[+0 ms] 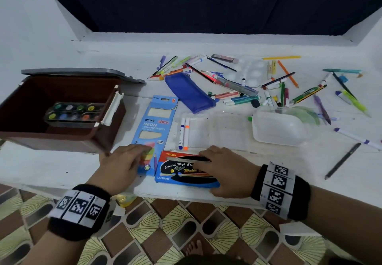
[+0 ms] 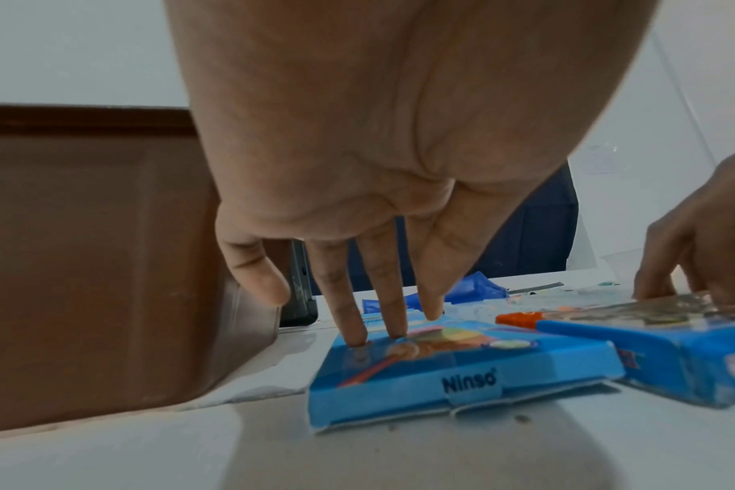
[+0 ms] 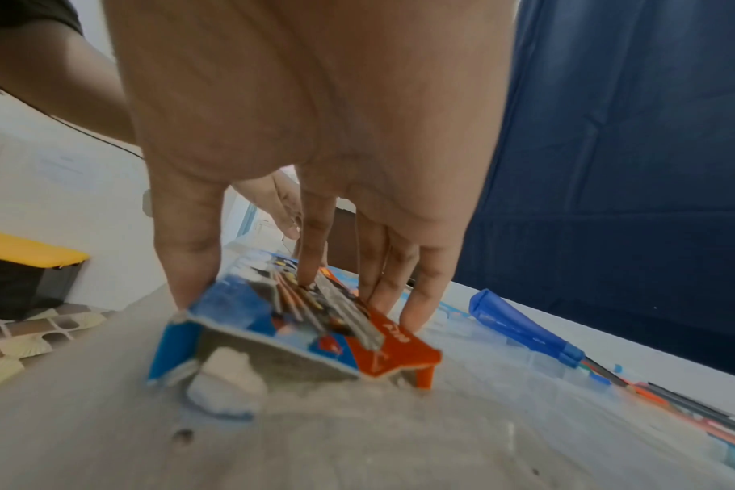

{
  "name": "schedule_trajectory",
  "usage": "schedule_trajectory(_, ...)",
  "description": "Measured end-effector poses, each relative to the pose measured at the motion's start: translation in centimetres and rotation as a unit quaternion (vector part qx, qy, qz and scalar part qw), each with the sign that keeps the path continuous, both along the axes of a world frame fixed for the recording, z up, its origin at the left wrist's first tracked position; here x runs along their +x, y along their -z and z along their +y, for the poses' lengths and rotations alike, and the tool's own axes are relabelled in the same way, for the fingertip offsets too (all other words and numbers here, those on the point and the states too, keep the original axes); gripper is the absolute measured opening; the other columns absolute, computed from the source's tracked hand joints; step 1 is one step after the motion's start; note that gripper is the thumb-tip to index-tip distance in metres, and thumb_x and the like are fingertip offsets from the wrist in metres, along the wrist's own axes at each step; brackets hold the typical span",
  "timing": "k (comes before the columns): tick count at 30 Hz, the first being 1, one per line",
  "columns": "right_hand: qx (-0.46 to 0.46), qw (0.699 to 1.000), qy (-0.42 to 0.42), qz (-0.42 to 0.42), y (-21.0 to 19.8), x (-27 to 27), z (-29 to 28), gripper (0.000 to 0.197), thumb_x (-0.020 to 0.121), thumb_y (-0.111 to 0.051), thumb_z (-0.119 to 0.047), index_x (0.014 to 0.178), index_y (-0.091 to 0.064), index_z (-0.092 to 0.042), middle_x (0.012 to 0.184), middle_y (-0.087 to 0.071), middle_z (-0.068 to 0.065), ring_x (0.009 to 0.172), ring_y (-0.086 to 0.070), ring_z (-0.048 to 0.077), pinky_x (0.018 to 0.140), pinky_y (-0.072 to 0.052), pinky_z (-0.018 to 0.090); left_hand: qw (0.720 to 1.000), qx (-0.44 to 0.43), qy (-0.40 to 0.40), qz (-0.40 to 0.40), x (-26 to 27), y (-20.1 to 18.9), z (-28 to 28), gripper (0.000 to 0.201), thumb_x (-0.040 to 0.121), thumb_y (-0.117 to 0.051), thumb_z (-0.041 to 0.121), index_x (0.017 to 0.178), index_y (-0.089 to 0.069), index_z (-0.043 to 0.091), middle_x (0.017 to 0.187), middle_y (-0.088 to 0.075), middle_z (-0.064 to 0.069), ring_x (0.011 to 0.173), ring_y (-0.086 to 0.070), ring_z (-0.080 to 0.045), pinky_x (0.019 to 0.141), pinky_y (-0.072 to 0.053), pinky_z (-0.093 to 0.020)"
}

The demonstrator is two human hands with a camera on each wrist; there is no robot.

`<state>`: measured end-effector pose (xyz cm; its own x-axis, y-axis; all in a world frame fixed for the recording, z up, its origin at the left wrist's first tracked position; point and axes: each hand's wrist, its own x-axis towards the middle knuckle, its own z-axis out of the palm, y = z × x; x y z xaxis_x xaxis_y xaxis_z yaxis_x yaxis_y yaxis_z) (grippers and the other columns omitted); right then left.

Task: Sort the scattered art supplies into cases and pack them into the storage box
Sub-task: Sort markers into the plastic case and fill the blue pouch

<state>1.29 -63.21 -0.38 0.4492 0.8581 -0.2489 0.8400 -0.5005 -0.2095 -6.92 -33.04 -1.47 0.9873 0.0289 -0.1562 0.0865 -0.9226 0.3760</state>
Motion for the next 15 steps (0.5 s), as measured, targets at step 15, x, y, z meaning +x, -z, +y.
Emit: schedule_trajectory(15, -0.018, 0.998, 0.060, -0.001, -0.7, 0.1, -1.0, 0.066, 0.079, -0.072, -0.036, 0.140, -0.048, -0.031, 0.143, -0.041, -0.002, 0.125, -0.040, 0.022, 0.100, -0.038, 0.041, 0.998, 0.045, 0.023, 0.033, 1.2, -1.1, -2.4, 0.044, 0.094, -0.041, 0.051, 0.137, -0.047, 0.046, 0.135, -0.051, 0.012, 0.125, -0.047, -0.018, 0.095, -0.034, -0.044)
